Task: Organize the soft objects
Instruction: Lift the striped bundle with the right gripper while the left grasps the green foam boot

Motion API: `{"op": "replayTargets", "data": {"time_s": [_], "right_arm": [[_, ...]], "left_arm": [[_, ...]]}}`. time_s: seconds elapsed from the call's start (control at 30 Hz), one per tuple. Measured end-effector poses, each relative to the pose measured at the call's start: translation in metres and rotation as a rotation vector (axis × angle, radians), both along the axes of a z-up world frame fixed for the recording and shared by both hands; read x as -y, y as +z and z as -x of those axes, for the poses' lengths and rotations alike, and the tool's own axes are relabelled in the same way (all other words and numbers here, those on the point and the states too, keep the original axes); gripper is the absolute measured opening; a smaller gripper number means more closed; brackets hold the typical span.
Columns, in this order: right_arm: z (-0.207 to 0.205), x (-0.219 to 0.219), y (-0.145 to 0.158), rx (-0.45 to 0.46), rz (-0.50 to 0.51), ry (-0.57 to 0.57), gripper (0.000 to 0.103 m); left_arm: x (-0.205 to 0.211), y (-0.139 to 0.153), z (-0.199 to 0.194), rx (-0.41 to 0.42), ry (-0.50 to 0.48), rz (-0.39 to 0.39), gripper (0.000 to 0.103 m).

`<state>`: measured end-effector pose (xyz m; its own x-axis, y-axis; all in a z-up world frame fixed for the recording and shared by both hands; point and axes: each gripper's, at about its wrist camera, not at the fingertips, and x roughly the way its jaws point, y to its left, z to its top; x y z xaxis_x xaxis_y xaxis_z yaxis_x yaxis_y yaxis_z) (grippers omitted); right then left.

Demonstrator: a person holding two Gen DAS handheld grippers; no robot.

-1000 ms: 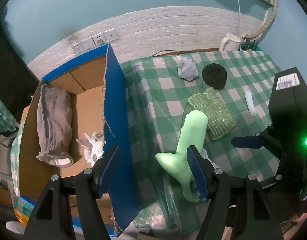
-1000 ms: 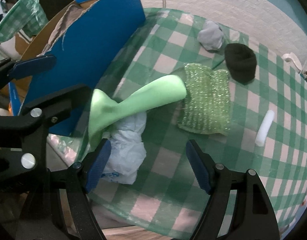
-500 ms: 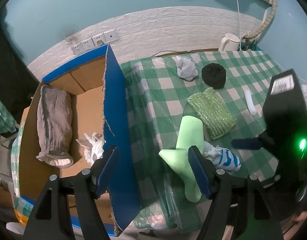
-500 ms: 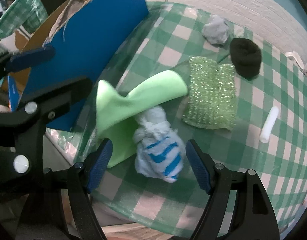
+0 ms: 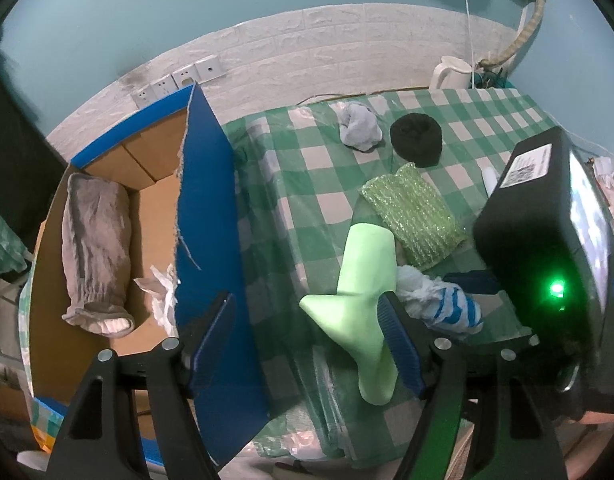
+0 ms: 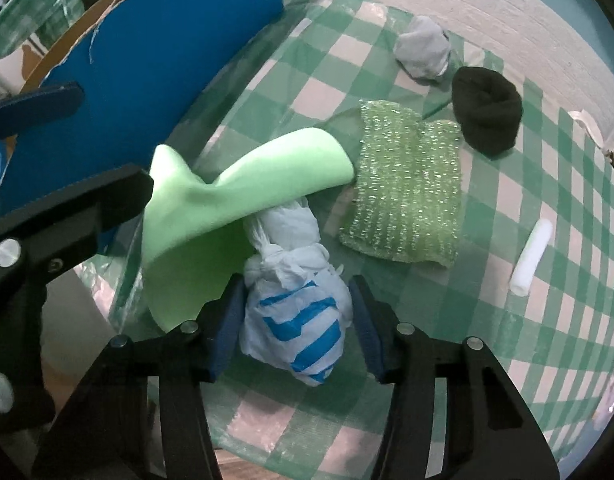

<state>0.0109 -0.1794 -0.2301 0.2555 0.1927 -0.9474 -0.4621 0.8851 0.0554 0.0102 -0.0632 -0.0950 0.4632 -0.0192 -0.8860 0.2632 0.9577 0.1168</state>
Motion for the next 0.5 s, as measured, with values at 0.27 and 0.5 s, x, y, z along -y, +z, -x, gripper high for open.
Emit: {"op": "replayTargets", "data": {"time_s": [0.27, 0.5], "right_arm": [[-0.001, 0.024, 0.004, 0.012, 0.048, -0.033, 0.050], [-0.008, 0.061, 0.007, 0.009, 0.063, -0.108, 0.050]], "left_arm": [[0.012, -0.007, -0.003, -0.018, -0.023, -0.009, 0.074], [0.025, -0.020, -0.006, -0.058, -0.052, -0.012, 0.075]]}}
